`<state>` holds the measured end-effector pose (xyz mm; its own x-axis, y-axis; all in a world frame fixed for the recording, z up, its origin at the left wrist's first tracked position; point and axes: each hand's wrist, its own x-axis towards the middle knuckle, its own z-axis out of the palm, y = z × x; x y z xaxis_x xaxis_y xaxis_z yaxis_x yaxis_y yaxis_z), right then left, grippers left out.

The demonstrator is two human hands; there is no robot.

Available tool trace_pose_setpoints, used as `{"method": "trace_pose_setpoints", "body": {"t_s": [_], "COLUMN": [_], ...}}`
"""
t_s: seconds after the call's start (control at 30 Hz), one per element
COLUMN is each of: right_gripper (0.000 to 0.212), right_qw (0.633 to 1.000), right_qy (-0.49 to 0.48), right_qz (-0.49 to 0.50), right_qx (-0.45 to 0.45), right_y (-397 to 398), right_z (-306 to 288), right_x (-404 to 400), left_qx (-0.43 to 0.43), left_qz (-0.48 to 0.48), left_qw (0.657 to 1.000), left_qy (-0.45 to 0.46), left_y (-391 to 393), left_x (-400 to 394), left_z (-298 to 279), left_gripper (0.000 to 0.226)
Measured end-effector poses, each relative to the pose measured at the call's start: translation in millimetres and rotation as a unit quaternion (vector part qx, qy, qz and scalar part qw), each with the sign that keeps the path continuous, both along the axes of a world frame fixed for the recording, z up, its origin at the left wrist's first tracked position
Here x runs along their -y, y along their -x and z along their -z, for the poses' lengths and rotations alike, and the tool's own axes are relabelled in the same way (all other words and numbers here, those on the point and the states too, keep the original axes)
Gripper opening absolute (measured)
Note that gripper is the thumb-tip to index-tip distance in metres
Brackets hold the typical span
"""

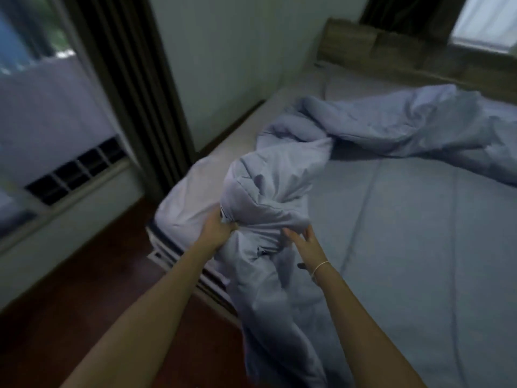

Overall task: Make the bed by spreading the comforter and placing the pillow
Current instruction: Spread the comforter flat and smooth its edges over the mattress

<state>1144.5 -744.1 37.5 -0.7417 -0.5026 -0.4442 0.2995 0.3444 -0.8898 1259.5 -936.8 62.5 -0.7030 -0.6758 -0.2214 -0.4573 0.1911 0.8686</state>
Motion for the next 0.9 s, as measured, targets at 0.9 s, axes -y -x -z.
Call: {"method": "trace_pose_setpoints", "body": {"t_s": [0.9], "right_gripper": [0.075], "right_qw": [0.989], "right_qy": [-0.117], "right_qz": [-0.088], "right_qx": [0.006], "right_y": [-108], "right_z": [52], "right_x": [287], "left_qx": [0.161], "left_qz": [-0.118], "left_qw": [0.975], "left_qy": [0.101], "left_y": [-213], "left_x": [333], "left_z": [81], "left_gripper": [0.064]}}
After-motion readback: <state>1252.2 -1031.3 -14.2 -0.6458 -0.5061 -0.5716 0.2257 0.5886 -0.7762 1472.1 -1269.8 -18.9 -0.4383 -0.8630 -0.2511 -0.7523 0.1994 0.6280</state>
